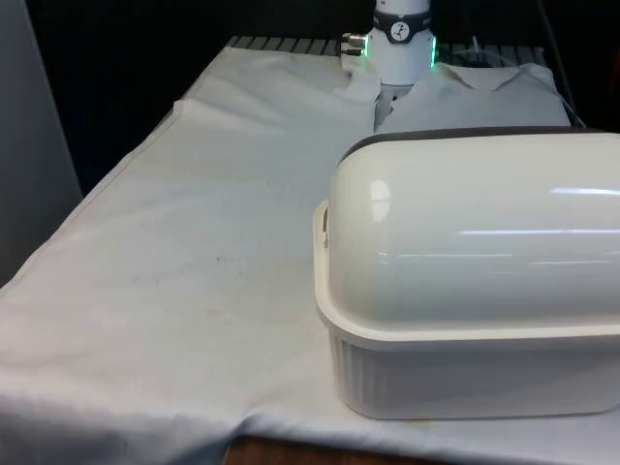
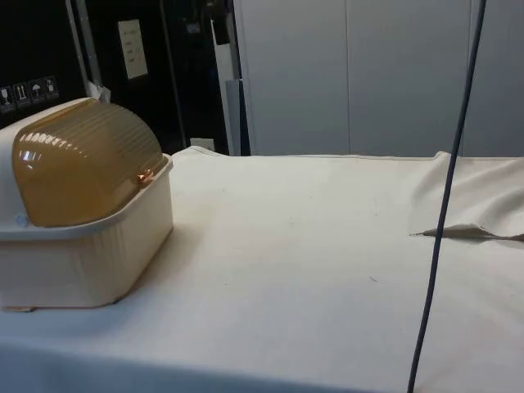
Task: Open the lid, then close it.
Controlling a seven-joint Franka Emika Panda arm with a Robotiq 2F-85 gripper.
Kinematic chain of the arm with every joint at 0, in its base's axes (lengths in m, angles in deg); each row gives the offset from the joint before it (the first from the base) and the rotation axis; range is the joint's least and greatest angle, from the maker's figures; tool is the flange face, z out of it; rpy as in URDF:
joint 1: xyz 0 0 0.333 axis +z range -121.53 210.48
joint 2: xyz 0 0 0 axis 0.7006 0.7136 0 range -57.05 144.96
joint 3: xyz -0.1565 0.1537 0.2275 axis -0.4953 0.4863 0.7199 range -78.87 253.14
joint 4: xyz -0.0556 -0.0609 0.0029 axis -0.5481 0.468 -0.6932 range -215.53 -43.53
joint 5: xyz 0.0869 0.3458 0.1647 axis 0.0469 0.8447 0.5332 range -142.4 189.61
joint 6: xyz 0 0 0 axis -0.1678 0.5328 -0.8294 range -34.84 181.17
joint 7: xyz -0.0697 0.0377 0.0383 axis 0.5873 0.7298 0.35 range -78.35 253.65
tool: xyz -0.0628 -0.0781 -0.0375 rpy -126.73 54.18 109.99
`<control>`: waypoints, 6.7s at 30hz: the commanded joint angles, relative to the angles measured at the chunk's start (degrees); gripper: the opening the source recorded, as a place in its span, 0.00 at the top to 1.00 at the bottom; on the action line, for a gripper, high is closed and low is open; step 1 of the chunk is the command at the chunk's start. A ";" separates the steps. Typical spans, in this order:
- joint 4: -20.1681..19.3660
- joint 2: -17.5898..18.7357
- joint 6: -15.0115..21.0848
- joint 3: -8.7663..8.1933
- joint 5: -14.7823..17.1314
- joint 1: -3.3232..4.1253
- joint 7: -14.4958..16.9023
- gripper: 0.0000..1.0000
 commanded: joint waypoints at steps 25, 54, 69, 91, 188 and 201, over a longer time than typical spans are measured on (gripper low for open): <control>-5.67 0.57 10.31 4.47 -5.21 0.46 -4.93 0.00; -16.44 -0.97 26.24 5.67 -5.61 0.52 -4.81 0.00; -21.20 0.29 37.47 5.10 -5.96 0.34 -2.18 0.00; -20.17 7.62 48.36 4.98 -5.90 0.40 -2.46 0.00; -12.89 16.50 50.42 7.68 10.83 0.06 6.47 1.00; -12.43 16.79 50.88 7.79 10.14 0.29 6.25 1.00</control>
